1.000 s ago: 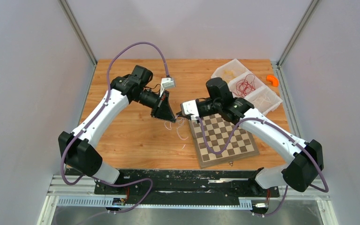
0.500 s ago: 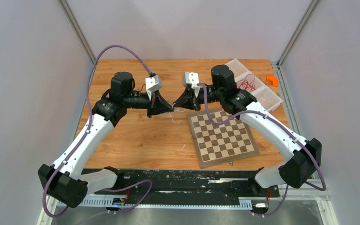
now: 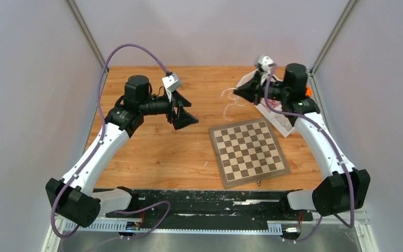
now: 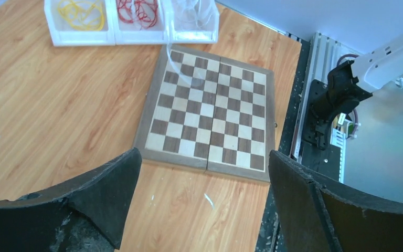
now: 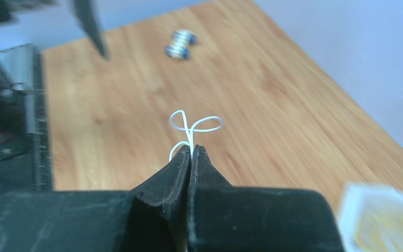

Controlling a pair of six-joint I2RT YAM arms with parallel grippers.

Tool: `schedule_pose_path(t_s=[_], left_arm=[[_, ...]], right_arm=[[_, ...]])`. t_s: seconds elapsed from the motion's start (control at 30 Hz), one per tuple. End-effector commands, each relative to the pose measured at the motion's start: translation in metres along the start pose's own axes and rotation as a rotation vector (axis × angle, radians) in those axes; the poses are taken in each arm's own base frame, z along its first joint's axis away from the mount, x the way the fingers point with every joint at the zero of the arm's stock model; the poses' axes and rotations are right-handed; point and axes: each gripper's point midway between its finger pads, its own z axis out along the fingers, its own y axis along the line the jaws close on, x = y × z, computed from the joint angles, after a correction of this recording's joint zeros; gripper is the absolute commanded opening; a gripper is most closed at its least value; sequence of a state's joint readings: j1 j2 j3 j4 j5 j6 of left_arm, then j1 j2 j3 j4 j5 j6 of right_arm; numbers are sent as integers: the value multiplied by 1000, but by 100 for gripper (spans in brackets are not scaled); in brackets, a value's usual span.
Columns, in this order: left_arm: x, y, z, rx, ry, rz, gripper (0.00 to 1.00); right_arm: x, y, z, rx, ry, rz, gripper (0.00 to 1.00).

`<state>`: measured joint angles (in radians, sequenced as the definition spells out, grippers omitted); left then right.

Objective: Untangle the cables

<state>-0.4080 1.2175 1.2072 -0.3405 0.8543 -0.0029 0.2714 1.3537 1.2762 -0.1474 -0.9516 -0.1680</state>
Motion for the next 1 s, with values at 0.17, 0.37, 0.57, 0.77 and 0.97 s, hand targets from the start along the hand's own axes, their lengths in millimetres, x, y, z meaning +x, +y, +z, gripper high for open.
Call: schedule_pose_path(t_s=[0.17, 0.37, 0.57, 0.77, 0.97], left_arm=[[1, 18, -26, -121, 9, -60, 100], [7, 20, -21, -99, 19, -57, 100], [18, 28, -19, -118, 43, -57, 100], [26, 34, -18, -148, 59, -71, 100], [37, 43, -17, -174, 92, -92, 100]], right_arm=[[48, -118, -169, 487, 130, -1, 0], [80, -182, -234, 653, 217, 43, 0], [129, -206, -246, 673, 340, 30, 0], [194, -221, -245, 649, 472, 57, 0], [252, -230, -236, 613, 597, 104, 0]])
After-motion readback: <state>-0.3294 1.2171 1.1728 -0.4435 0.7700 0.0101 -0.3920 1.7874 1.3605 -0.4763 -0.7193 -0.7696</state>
